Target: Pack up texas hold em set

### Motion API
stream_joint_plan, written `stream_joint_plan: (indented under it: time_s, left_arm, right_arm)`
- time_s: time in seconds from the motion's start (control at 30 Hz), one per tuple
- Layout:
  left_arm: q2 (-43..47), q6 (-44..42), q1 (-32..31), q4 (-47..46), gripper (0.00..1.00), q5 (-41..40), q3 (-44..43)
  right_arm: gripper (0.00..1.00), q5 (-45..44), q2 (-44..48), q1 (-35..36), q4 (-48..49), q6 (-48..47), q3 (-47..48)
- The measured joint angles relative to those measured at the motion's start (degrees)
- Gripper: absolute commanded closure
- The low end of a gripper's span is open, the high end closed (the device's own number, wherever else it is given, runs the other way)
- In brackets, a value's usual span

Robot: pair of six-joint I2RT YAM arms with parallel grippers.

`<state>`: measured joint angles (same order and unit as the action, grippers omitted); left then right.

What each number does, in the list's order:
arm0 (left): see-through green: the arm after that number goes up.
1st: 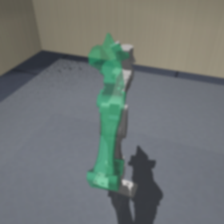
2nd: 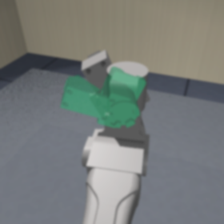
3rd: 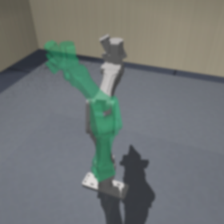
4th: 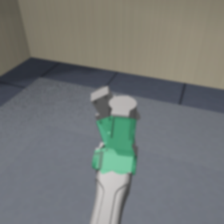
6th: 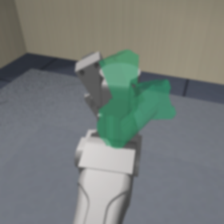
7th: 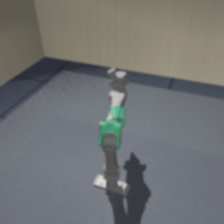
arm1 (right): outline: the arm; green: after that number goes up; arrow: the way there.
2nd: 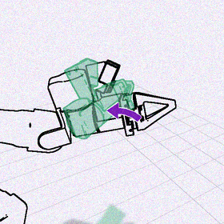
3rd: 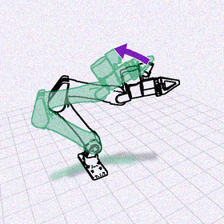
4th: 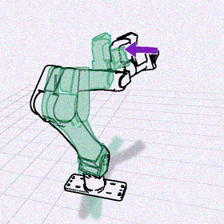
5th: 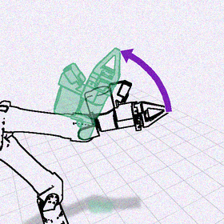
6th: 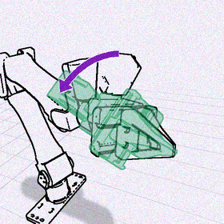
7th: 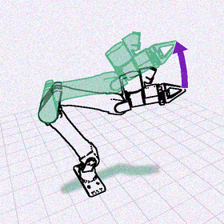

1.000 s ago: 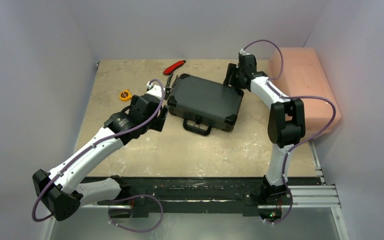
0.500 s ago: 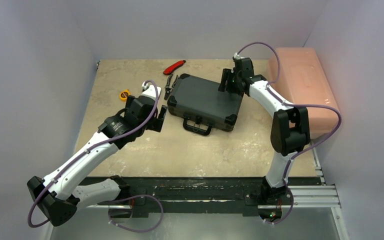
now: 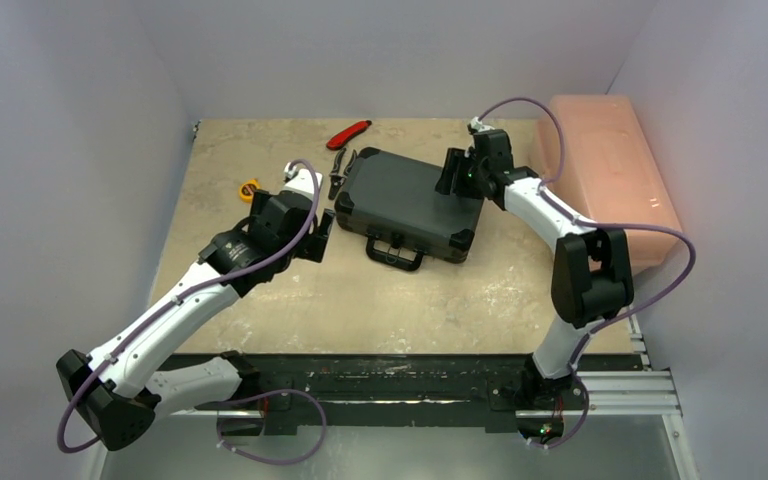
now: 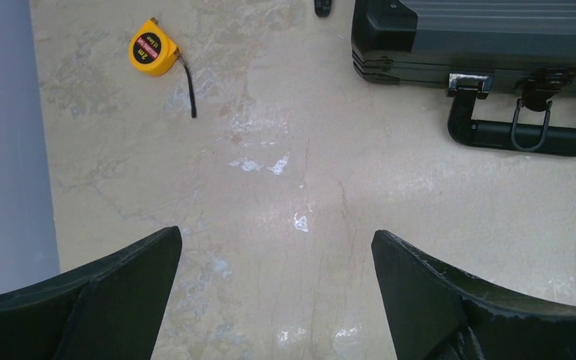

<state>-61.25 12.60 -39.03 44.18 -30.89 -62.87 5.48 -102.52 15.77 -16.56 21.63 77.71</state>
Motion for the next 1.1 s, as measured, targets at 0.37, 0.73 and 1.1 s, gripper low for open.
stream_joint_plan:
  time_s: [0.37, 0.73, 1.1]
  left_arm:
    - [-1.3, 0.0, 0.0, 0.0, 0.02, 0.2, 0.0]
    - [-1.2, -0.2, 0.0, -0.1, 0.02, 0.6, 0.0]
    - [0.1, -0.2, 0.0, -0.5, 0.03, 0.6, 0.8]
  right_arm:
    - [0.4, 5.9, 6.7, 1.5, 2.1, 2.1, -8.4]
    - [0.37, 7.6, 9.9, 2.0, -1.5, 3.0, -10.2]
    - [0.37, -1.6, 0.3, -2.9, -8.8, 5.5, 8.8]
